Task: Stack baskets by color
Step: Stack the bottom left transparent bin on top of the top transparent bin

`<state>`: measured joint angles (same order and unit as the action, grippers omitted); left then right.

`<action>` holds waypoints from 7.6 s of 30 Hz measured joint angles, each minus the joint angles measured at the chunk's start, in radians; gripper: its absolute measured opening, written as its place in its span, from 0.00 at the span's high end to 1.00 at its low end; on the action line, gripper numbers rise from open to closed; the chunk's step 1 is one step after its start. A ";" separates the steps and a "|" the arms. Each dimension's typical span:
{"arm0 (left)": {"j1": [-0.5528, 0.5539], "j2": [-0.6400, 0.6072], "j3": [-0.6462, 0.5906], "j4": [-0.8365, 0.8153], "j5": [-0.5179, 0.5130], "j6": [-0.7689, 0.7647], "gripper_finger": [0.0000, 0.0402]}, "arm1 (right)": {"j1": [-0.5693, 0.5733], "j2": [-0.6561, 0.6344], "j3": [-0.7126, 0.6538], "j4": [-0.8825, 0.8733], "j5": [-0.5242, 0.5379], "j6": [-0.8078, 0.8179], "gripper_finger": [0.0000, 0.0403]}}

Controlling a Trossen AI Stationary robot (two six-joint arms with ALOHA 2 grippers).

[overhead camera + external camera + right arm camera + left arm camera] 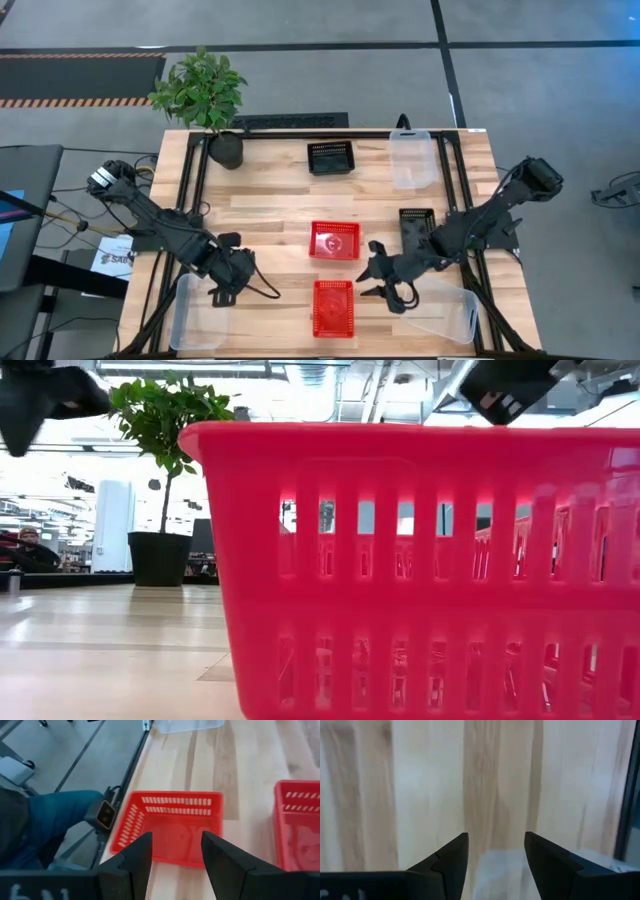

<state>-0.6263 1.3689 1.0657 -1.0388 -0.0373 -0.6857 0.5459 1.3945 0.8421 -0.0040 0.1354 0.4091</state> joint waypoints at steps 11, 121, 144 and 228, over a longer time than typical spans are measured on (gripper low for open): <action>-0.107 0.000 0.000 -0.153 0.058 -0.151 0.55 | 0.093 0.001 0.000 -0.004 0.051 0.031 0.53; 0.569 -0.502 -0.091 0.207 -0.525 0.489 0.55 | -0.439 0.856 1.003 -0.285 -0.013 0.024 0.49; 0.611 -0.517 -0.092 0.222 -0.473 0.577 0.55 | -0.476 1.046 1.259 -0.414 -0.062 -0.066 0.95; 0.653 -0.176 -0.337 1.045 -0.731 -0.231 0.55 | -0.537 0.173 0.108 0.495 0.951 -0.479 1.00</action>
<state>0.0271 1.1934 0.7284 0.0063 -0.7686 -0.9165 0.0089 1.5670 0.9504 0.4908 1.0863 -0.0703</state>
